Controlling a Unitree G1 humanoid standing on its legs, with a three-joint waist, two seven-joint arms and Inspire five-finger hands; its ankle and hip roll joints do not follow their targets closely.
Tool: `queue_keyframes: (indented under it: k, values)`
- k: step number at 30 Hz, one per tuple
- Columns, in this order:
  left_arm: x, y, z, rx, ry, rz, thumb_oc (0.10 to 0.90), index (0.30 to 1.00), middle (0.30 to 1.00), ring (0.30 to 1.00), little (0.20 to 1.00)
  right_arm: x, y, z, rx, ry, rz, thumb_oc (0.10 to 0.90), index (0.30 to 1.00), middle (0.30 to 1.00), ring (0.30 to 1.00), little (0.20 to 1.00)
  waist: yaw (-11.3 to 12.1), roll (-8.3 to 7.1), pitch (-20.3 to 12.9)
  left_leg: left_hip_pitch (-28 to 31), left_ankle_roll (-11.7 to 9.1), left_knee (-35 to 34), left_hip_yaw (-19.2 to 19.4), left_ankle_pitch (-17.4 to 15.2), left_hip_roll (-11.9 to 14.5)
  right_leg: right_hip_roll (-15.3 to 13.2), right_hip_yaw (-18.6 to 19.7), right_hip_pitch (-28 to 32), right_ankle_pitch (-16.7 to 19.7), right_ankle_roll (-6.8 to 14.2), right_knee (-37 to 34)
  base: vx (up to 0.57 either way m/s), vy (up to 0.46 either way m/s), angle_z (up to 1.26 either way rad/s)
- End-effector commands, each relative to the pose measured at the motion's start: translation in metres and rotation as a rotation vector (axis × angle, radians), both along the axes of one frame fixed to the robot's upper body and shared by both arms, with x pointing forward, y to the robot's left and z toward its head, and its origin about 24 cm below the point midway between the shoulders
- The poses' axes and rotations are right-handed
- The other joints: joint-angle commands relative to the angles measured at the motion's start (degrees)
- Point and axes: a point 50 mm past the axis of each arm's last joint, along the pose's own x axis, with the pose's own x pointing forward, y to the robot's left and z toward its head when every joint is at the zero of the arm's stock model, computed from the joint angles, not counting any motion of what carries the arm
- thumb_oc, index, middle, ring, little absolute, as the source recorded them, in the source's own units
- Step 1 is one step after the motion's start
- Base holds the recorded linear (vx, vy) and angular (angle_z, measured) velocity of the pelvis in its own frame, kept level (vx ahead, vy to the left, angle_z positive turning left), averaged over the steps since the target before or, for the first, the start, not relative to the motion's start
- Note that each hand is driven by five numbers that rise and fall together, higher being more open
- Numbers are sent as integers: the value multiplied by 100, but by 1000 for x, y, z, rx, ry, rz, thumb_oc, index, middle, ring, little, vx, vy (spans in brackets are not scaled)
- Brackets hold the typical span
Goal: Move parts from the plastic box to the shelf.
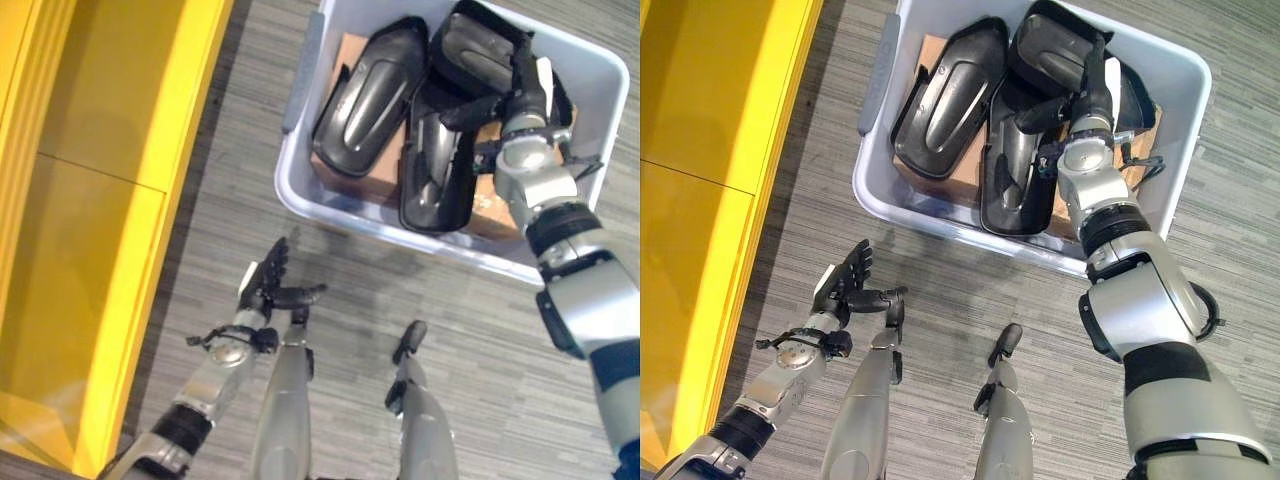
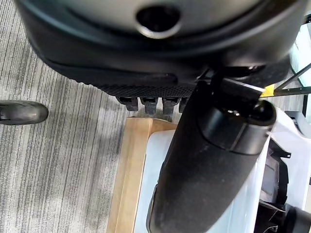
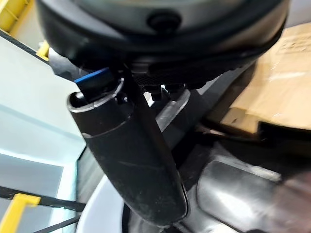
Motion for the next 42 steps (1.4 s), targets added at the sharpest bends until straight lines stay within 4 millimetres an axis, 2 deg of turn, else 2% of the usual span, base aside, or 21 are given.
queue_keyframes:
  k: [1,4,7,10,12,14,18,19,21,22,24,25,26,27,30,34,35,37,39,41,42]
  values:
    - [-5,-11,21,-60,-132,-53,900,1000,1000,1000,1000,-18,15,80,-93,-276,42,900,1000,1000,1000,1000,117,37,-108,387,40,-417,-27,140,20,-299,218,610,-373,381,757,0,0,0]
    - [-4,-12,22,-61,-136,-57,900,1000,1000,1000,1000,-14,13,72,-162,-220,21,900,1000,1000,1000,1000,112,42,-92,350,52,-412,-36,163,13,-298,212,581,-384,368,767,0,0,0]
    - [-4,-13,24,-64,-147,-66,900,1000,1000,1000,1000,-8,5,56,-347,-101,-18,900,1000,1000,1000,1000,125,32,-37,355,50,-393,-46,156,16,-289,220,588,-392,370,780,0,0,0]
    - [-5,-13,24,-64,-150,-73,900,1000,1000,1000,1000,-6,-1,49,-432,-51,-41,900,1000,1000,1000,1000,130,38,-12,349,54,-389,-53,163,15,-283,222,583,-394,369,788,0,0,0]
    - [-8,-13,24,-54,-157,-92,900,1000,1000,1000,1000,-6,-9,41,-677,23,-72,900,1000,1000,1000,1000,133,38,16,350,50,-397,-72,179,8,-274,224,572,-413,367,809,0,0,0]
    - [-9,-11,23,-42,-155,-100,900,1000,1000,1000,1000,-7,-11,38,-848,60,-75,900,1000,1000,1000,1000,130,35,31,341,49,-379,-78,178,14,-273,229,554,-430,366,840,0,0,0]
    - [-11,-11,21,-26,-155,-119,900,1000,1000,1000,1000,-12,-32,32,-995,102,-129,900,1000,1000,1000,1000,121,62,41,345,49,-372,-88,176,17,-281,229,538,-460,373,871,0,0,0]
    - [-11,-11,21,-26,-155,-119,900,1000,1000,1000,1000,-12,-32,32,-995,102,-129,900,1000,1000,1000,1000,123,63,42,345,49,-372,-88,176,18,-280,230,538,-460,373,872,0,0,0]
    - [-10,-10,21,-8,-155,-125,900,1000,1000,1000,1000,-17,-42,31,-1172,129,-163,900,1000,1000,1000,1000,119,81,66,346,46,-367,-85,181,16,-291,219,523,-471,376,886,0,0,0]
    - [-10,-10,21,-8,-155,-125,900,1000,1000,1000,1000,-17,-42,31,-1172,130,-164,900,1000,1000,1000,1000,120,83,67,346,46,-367,-85,181,16,-290,219,524,-471,375,887,0,0,0]
    - [-10,-9,22,10,-161,-135,900,1000,1000,1000,1000,-23,-53,33,-1339,152,-207,900,1000,1000,1000,1000,117,103,83,332,40,-349,-101,174,16,-303,203,517,-490,385,899,0,0,0]
    - [-10,-9,22,10,-161,-135,900,1000,1000,1000,1000,-23,-53,33,-1340,152,-207,900,1000,1000,1000,1000,117,106,84,332,40,-348,-102,174,17,-303,203,517,-490,384,900,0,0,0]
    - [-10,-7,21,23,-160,-135,900,1000,1000,1000,1000,-28,-58,37,-1476,167,-233,900,1000,1000,1000,1000,105,110,81,336,36,-344,-111,169,13,-311,205,512,-512,388,920,0,0,0]
    - [-10,-7,21,23,-160,-135,900,1000,1000,1000,1000,-28,-58,37,-1476,167,-234,900,1000,1000,1000,1000,105,113,82,335,36,-343,-113,169,13,-310,204,513,-513,388,921,0,0,0]
    - [-10,-5,21,45,-163,-138,900,1000,1000,1000,1000,-39,-76,42,-1750,249,-315,900,1000,1000,1000,1000,84,107,61,317,21,-322,-122,158,12,-336,168,510,-542,402,928,0,0,0]
    - [-9,-5,22,48,-165,-138,900,1000,1000,1000,1000,-45,-86,44,-1862,292,-347,900,1000,1000,1000,1000,79,95,41,312,17,-309,-137,152,6,-346,155,515,-548,411,929,0,0,0]
    - [-9,-5,21,55,-161,-140,900,1000,1000,1000,1000,-50,-97,43,-1925,341,-371,900,1000,1000,1000,1000,72,79,24,312,10,-312,-141,153,-5,-352,134,525,-558,414,922,0,0,0]
    - [-9,-5,21,56,-162,-142,900,1000,1000,1000,1000,-51,-100,41,-1967,359,-374,900,1000,1000,1000,1000,66,79,21,312,6,-309,-150,152,-7,-354,128,531,-559,415,921,0,0,0]
    - [-9,-6,19,64,-155,-152,900,1000,1000,1000,1000,-56,-111,32,-2052,436,-364,900,1000,1000,1000,1000,55,71,2,314,-4,-310,-168,150,-8,-364,95,567,-570,424,914,0,0,0]
    - [-9,-6,19,64,-155,-152,900,1000,1000,1000,1000,-56,-112,32,-2052,436,-363,900,1000,1000,1000,1000,55,72,1,313,-4,-309,-170,150,-8,-364,94,568,-570,424,914,0,0,0]
    - [-9,-5,19,71,-155,-155,900,1000,1000,1000,1000,-57,-115,25,-2124,483,-347,900,1000,1000,1000,1000,52,61,-10,321,-14,-315,-171,151,-9,-373,79,587,-574,429,904,0,0,0]
